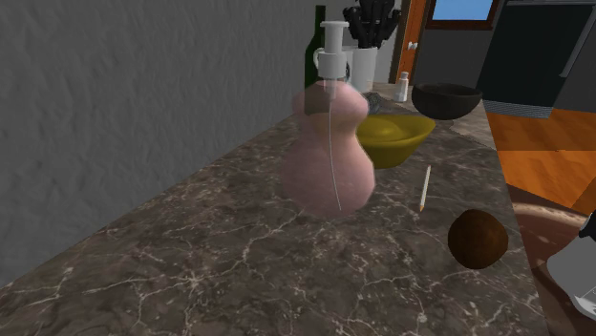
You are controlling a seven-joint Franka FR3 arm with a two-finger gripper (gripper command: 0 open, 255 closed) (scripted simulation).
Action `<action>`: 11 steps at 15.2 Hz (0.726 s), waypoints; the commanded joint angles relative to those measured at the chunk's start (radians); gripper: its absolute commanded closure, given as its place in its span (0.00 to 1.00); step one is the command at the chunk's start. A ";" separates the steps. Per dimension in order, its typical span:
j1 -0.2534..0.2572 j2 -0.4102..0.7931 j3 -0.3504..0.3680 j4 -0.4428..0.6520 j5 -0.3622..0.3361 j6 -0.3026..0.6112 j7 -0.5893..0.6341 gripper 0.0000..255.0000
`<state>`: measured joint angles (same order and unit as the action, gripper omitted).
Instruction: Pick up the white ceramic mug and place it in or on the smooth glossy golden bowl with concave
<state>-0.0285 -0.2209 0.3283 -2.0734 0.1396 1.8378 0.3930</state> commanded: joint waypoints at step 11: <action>-0.027 -0.064 -0.055 -0.169 0.009 0.097 -0.102 1.00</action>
<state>-0.0552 -0.2885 0.2726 -2.2325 0.1483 1.9212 0.2909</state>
